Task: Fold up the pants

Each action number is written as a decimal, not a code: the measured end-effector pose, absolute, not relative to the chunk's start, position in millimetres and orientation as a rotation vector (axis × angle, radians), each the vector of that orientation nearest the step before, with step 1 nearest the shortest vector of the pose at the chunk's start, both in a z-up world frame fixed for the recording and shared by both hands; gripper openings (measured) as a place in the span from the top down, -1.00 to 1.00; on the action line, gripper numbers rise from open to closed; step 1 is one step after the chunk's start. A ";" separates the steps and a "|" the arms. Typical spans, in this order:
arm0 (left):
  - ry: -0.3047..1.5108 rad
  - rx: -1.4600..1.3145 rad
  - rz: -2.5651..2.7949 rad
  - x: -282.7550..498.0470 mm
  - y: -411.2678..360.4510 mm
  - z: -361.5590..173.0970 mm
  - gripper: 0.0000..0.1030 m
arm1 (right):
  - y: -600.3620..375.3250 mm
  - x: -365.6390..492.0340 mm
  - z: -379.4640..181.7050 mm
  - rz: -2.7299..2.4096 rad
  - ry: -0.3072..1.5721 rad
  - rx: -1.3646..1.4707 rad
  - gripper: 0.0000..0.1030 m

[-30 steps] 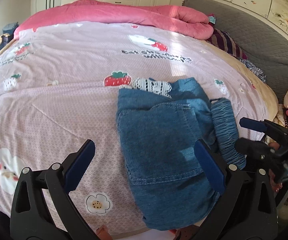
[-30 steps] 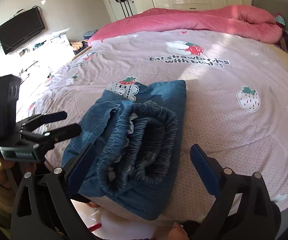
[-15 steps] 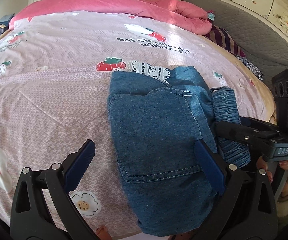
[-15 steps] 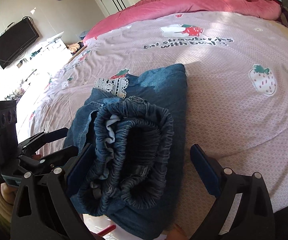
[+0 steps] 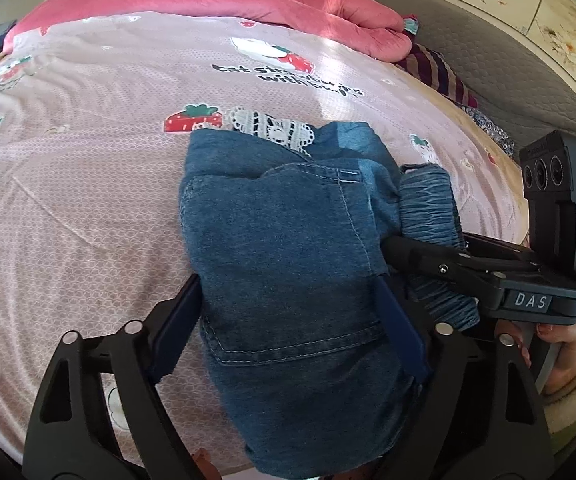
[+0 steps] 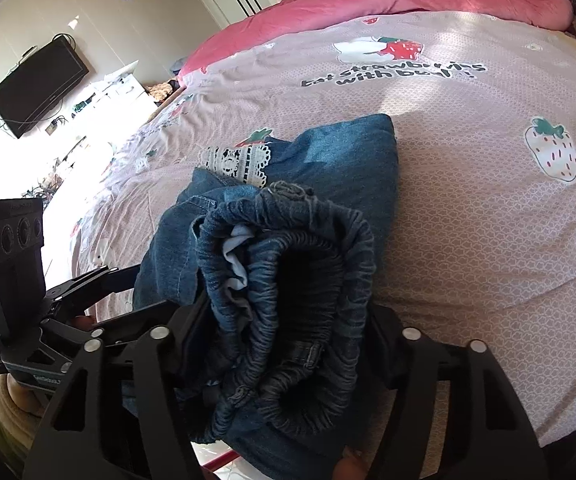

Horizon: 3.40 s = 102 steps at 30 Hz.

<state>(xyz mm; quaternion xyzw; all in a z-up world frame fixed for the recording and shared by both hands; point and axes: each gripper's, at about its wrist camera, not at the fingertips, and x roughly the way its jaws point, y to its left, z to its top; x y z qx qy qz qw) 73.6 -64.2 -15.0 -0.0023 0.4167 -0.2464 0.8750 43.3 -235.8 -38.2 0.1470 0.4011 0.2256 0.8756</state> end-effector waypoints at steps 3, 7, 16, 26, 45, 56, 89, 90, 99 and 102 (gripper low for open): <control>0.872 0.007 -0.512 73.7 -66.7 -15.3 -0.26 | -236.2 41.3 -37.5 0.470 0.827 0.305 -0.01; 0.850 0.050 -0.522 68.8 -73.5 -10.2 0.10 | -231.2 38.0 -33.6 0.458 0.810 0.267 0.08; 0.803 0.063 -0.528 63.4 -75.0 6.4 0.38 | -222.4 26.3 -15.3 0.453 0.737 0.211 0.23; 0.722 0.047 -0.516 72.0 -67.3 38.9 0.39 | -214.0 31.7 19.2 0.455 0.636 0.169 0.23; 0.643 0.067 -0.444 145.7 -60.7 71.1 0.39 | -198.7 118.9 45.2 0.453 0.586 0.166 0.23; 0.677 0.039 -0.438 181.6 -56.7 53.8 0.39 | -198.3 160.3 30.1 0.444 0.651 0.208 0.23; 0.680 -0.026 -0.363 150.7 -26.1 51.0 -0.23 | -212.6 104.6 43.4 0.393 0.614 0.183 -0.55; 0.672 -0.027 -0.361 145.1 -25.0 54.2 -0.27 | -211.9 98.7 47.6 0.390 0.600 0.167 -0.56; 0.607 0.020 -0.329 76.2 -13.9 77.7 -0.81 | -205.2 31.9 72.8 0.353 0.503 0.079 -0.82; 0.594 0.037 -0.325 55.6 -15.2 81.5 -0.81 | -204.5 13.3 73.8 0.339 0.481 0.065 -0.87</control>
